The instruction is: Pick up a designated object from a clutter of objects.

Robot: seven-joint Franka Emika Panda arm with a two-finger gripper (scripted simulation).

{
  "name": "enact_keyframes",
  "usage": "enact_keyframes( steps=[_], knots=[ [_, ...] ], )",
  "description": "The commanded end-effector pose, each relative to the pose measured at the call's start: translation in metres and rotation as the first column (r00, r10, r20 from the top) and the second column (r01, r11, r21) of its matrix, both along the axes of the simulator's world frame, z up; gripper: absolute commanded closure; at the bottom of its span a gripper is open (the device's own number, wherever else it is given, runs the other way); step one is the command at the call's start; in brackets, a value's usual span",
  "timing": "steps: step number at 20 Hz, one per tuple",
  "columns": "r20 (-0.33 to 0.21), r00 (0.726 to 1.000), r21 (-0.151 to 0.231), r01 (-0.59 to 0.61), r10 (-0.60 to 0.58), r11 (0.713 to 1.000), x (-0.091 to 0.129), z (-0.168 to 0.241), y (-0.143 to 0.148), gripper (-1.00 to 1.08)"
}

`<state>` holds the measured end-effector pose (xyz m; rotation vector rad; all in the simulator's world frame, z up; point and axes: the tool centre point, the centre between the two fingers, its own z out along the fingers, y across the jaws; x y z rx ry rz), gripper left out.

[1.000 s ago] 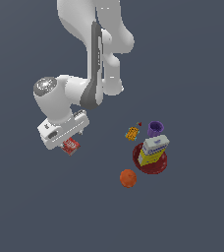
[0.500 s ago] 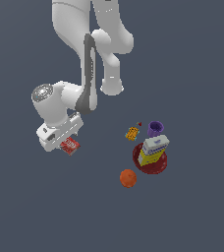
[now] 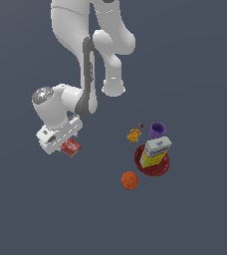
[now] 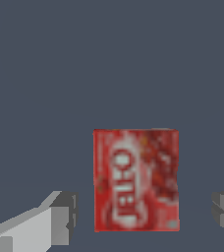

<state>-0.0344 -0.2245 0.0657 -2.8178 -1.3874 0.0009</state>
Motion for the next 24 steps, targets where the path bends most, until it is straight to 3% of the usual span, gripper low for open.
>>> enact_keyframes(
  steps=[1, 17, 18, 24],
  knots=[
    [0.000, 1.000, 0.000, -0.001, 0.001, 1.000, 0.000, -0.001, 0.000, -0.92],
    [0.001, 1.000, 0.000, -0.004, 0.004, 1.000, 0.000, -0.050, 0.000, -0.92],
    [0.001, 1.000, 0.000, -0.004, 0.004, 1.000, 0.000, -0.050, 0.000, 1.08],
    [0.001, 1.000, 0.000, -0.004, 0.004, 1.000, 0.000, -0.050, 0.000, 1.08]
  ],
)
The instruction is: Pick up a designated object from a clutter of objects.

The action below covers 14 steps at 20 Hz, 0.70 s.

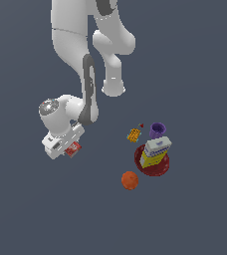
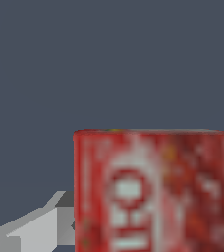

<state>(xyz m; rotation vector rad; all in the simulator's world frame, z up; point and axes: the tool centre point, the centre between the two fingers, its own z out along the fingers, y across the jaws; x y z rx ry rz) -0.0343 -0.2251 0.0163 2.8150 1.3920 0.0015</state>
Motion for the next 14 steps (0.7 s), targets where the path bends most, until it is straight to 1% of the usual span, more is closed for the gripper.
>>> enact_keyframes(
  steps=[1, 8, 14],
  knots=[
    [-0.001, 1.000, 0.001, 0.000, 0.000, 1.000, 0.000, -0.001, 0.001, 1.08],
    [0.000, 1.000, 0.000, 0.000, 0.000, 1.000, -0.001, 0.003, 0.002, 1.08],
    [0.000, 1.000, 0.000, 0.000, 0.000, 1.000, -0.004, 0.020, 0.011, 1.08]
  ],
)
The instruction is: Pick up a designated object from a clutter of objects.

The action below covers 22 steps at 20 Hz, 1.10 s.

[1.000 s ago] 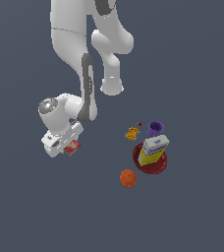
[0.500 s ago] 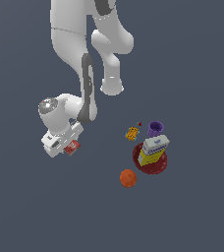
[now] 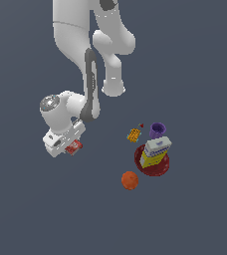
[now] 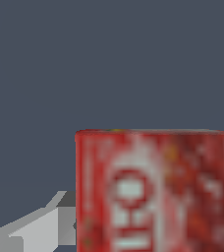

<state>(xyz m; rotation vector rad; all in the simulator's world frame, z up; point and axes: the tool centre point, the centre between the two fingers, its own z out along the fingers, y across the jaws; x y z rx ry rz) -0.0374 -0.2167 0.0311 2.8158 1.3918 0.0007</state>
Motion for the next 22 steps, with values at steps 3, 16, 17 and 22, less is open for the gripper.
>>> enact_keyframes(
  steps=[3, 16, 17, 22],
  knots=[
    [0.001, 1.000, 0.000, 0.000, 0.000, 1.000, -0.003, 0.020, 0.011, 1.08],
    [0.000, 1.000, 0.000, 0.000, 0.000, 1.000, -0.021, 0.117, 0.063, 1.08],
    [0.000, 1.000, 0.000, 0.000, 0.000, 1.000, -0.023, 0.126, 0.067, 1.08],
    [0.000, 1.000, -0.002, 0.000, 0.000, 1.000, -0.031, 0.170, 0.091, 1.08]
  ],
)
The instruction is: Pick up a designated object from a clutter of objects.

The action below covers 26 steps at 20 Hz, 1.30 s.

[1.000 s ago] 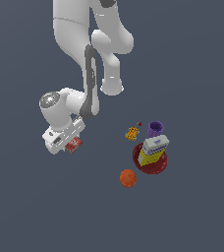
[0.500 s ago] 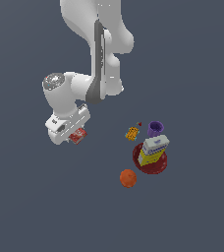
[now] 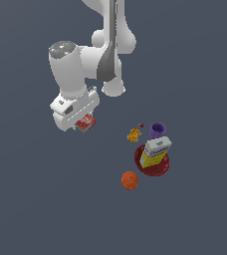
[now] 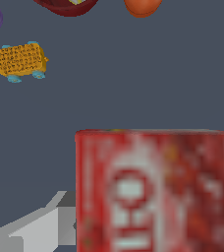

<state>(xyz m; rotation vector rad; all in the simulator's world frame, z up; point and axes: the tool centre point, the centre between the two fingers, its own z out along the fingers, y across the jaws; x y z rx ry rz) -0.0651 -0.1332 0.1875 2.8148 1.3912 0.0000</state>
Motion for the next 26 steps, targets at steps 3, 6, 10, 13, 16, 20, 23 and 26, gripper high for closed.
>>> enact_keyframes(
  steps=[3, 6, 10, 13, 16, 20, 23, 26],
  knots=[
    [-0.001, 1.000, -0.002, 0.000, 0.000, 1.000, -0.008, 0.043, 0.022, 1.08],
    [-0.001, 1.000, -0.002, 0.000, 0.000, 1.000, -0.013, 0.073, 0.038, 1.08],
    [-0.001, 1.000, -0.003, 0.000, 0.000, 1.000, -0.019, 0.111, 0.058, 1.08],
    [-0.001, 1.000, -0.003, 0.000, 0.000, 1.000, -0.023, 0.140, 0.073, 1.08],
    [-0.001, 1.000, -0.003, 0.000, 0.000, 1.000, -0.027, 0.168, 0.088, 1.08],
    [-0.001, 1.000, -0.001, -0.001, 0.001, 1.000, -0.031, 0.202, 0.106, 1.08],
    [-0.001, 1.000, -0.001, -0.001, 0.001, 1.000, -0.033, 0.223, 0.117, 1.08],
    [-0.001, 1.000, 0.000, -0.001, 0.001, 1.000, -0.035, 0.239, 0.125, 1.08]
  ],
)
